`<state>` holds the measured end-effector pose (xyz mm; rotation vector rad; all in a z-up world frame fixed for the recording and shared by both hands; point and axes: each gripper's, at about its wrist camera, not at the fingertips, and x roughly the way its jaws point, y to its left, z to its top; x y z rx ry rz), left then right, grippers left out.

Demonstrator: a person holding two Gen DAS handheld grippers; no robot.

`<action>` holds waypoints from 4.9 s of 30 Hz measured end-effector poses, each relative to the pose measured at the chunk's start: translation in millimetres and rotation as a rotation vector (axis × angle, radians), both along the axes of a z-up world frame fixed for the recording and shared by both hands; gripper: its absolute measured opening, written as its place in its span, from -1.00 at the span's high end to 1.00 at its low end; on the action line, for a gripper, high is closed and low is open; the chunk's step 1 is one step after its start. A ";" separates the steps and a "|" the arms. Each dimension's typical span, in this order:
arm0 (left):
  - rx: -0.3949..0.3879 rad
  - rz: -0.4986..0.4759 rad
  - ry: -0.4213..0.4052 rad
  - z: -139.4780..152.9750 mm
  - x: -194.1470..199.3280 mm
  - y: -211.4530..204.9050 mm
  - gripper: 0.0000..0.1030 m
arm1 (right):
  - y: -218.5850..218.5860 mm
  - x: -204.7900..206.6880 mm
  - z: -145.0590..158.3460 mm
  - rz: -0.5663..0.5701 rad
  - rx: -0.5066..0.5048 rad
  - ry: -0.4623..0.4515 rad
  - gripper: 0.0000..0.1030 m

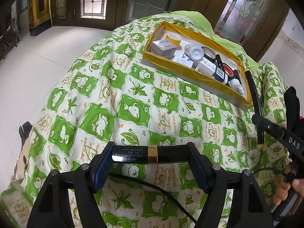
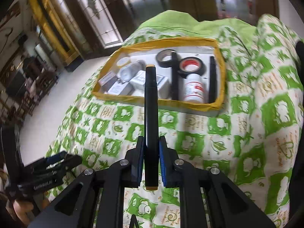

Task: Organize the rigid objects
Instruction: 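Carry the lipstick and black pen toward the tray with both grippers, then lower the lipstick and pen into the tray and open both grippers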

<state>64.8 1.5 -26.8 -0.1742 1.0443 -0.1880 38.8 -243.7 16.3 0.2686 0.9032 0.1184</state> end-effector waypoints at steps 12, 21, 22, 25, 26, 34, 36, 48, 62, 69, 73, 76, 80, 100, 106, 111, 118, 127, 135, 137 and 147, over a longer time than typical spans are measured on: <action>-0.006 0.005 -0.008 3.5 -10.0 4.2 -0.51 | -15.2 -4.8 5.8 -0.058 0.035 -0.024 0.73; -0.002 -0.009 -0.016 5.4 -12.1 0.7 -0.51 | -15.1 -5.6 7.1 -0.050 0.046 -0.022 0.73; -0.001 -0.013 -0.018 6.0 -12.6 -0.1 -0.51 | -14.7 -5.8 7.1 -0.047 0.047 -0.022 0.73; 0.007 -0.023 -0.025 7.6 -13.4 -3.5 -0.51 | -13.5 -5.7 8.2 -0.040 0.047 -0.025 0.72; 0.010 -0.027 -0.028 8.2 -13.7 -4.8 -0.51 | -12.8 -5.8 8.6 -0.037 0.047 -0.026 0.72; 0.031 -0.023 -0.039 9.4 -15.6 -5.0 -0.51 | -11.0 -4.5 6.1 -0.034 0.041 -0.016 0.73; 0.044 -0.023 -0.041 9.0 -16.0 -6.1 -0.51 | -10.5 -4.7 5.7 -0.033 0.040 -0.016 0.73; 0.057 -0.027 -0.064 11.5 -19.3 -6.9 -0.51 | -7.6 -4.4 2.9 -0.024 0.033 -0.012 0.73; 0.063 -0.071 -0.087 22.5 -6.0 -18.9 -0.51 | -9.6 -3.2 6.6 -0.021 0.081 -0.010 0.73; 0.072 -0.120 -0.104 33.1 27.0 -34.6 -0.51 | -23.3 8.5 10.8 -0.039 0.135 0.008 0.72; 0.045 -0.125 -0.098 42.3 56.1 -36.4 -0.51 | -28.8 24.9 9.8 -0.035 0.169 0.037 0.73; 0.035 -0.125 -0.103 52.5 79.9 -37.3 -0.51 | -27.1 40.1 10.6 -0.015 0.178 0.052 0.73; 0.031 -0.135 -0.108 60.7 107.4 -41.8 -0.51 | -23.9 63.7 11.4 0.002 0.185 0.072 0.73; -0.150 -0.142 0.087 37.7 211.6 -51.4 -0.51 | -16.8 154.3 3.7 0.065 0.123 0.119 0.72; -0.063 -0.173 0.093 31.9 236.0 -72.7 -0.51 | -7.4 169.7 -2.2 0.102 0.061 0.142 0.73; 0.036 -0.170 0.103 26.5 258.0 -84.4 -0.51 | 1.4 187.2 -8.2 0.140 0.014 0.146 0.73; 0.079 -0.169 0.091 22.1 265.6 -89.1 -0.51 | 5.5 195.5 -15.9 0.137 0.004 0.132 0.66; 0.099 -0.159 0.032 34.1 239.1 -84.4 -0.53 | -16.7 157.3 4.7 -0.003 0.070 0.014 -0.11; 0.100 -0.110 -0.088 51.4 147.4 -49.0 -0.74 | -23.2 84.4 20.7 -0.116 0.070 -0.059 -0.51; 0.127 -0.091 -0.138 51.0 114.0 -40.5 -0.79 | -15.7 62.0 23.6 -0.112 0.050 -0.085 -0.56; 0.319 -0.048 -0.374 56.5 2.4 -31.0 -0.95 | 28.2 -12.2 31.8 -0.109 -0.182 -0.210 -0.94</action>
